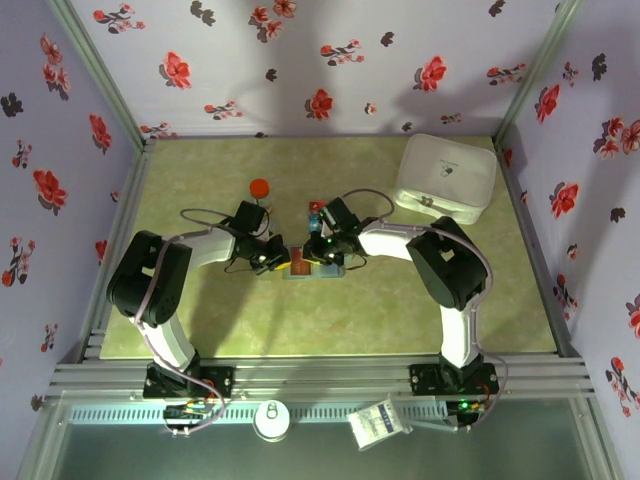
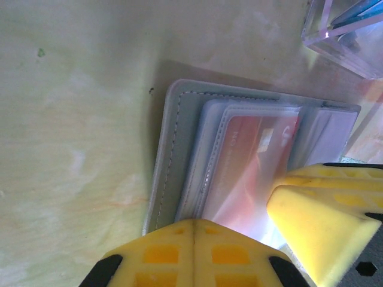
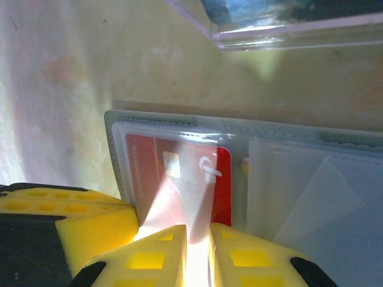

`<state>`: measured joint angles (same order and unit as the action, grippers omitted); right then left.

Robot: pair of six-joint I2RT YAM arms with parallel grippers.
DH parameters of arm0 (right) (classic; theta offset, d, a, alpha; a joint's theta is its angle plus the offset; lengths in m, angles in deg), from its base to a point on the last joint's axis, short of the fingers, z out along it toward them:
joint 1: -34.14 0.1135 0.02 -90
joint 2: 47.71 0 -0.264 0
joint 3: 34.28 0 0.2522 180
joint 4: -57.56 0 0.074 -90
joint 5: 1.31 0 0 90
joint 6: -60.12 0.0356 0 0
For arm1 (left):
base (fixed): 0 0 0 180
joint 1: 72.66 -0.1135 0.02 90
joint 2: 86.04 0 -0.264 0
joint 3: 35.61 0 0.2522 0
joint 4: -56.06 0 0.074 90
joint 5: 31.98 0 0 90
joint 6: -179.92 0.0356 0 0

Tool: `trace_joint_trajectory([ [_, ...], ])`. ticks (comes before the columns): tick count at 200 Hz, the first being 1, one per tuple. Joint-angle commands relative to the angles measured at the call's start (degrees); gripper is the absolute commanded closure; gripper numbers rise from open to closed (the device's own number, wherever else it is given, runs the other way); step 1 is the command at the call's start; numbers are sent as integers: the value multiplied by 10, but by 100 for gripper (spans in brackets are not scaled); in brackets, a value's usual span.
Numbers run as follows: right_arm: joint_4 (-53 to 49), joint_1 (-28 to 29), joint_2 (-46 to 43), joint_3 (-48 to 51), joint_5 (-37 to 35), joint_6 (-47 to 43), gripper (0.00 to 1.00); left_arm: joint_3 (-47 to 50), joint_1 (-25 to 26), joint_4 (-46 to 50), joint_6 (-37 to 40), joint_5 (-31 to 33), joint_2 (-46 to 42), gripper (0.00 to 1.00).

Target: Take the credit cards out of the card holder

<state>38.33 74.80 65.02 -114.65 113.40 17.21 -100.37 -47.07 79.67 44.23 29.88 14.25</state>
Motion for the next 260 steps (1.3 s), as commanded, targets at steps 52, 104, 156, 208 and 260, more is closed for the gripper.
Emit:
trace_joint_trajectory([
  [52,-15,5,14,-8,8,-10,79,-11,-4,21,13,10,15,100],
  [104,-81,5,-3,-19,-51,-44,78,-11,-4,25,13,10,11,100],
  [156,-82,6,-20,-19,-52,-50,78,-14,-4,28,11,9,-3,100],
  [208,-57,6,-49,1,-46,-42,78,-30,3,37,9,1,-16,100],
  [260,-66,5,-55,14,-57,-37,78,-49,17,50,14,3,1,100],
])
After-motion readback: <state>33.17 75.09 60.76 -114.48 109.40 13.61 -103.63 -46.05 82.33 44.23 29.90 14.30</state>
